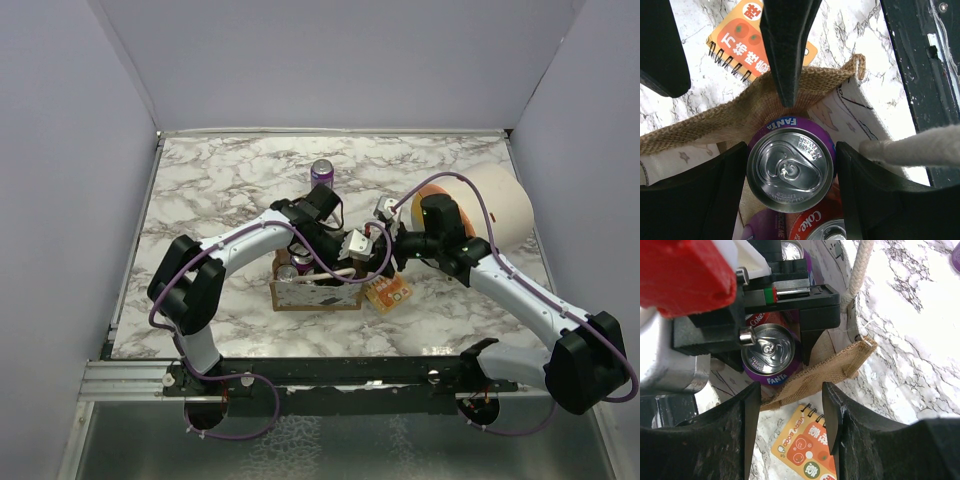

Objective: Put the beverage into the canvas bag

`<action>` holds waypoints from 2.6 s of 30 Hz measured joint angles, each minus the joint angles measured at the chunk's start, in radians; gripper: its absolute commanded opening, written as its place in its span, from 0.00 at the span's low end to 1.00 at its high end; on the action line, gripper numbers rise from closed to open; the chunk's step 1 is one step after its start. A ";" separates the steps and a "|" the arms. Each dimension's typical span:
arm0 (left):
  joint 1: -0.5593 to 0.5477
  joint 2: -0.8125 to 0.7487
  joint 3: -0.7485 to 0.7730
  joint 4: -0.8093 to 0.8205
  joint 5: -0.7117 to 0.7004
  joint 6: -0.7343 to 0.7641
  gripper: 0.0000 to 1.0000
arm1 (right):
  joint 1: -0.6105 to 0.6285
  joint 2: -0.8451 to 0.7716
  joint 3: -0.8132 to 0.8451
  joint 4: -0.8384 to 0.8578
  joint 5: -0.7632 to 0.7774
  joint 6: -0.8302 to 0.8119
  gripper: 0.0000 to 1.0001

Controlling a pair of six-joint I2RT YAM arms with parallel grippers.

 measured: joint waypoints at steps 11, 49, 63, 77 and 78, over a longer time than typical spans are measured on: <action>-0.001 -0.001 -0.011 0.011 0.010 -0.009 0.88 | -0.001 0.000 -0.002 0.001 -0.007 -0.003 0.51; 0.039 -0.273 0.040 -0.087 -0.105 0.043 0.88 | -0.009 -0.008 0.005 -0.033 -0.059 -0.053 0.60; 0.227 -0.442 0.152 -0.071 -0.105 -0.099 0.84 | -0.009 0.012 0.232 -0.132 -0.039 -0.116 0.71; 0.440 -0.562 0.061 0.108 -0.195 -0.348 0.89 | -0.009 0.138 0.417 -0.097 0.151 -0.089 0.98; 0.458 -0.570 0.044 0.122 -0.202 -0.363 0.91 | -0.009 0.151 0.425 -0.087 0.173 -0.084 1.00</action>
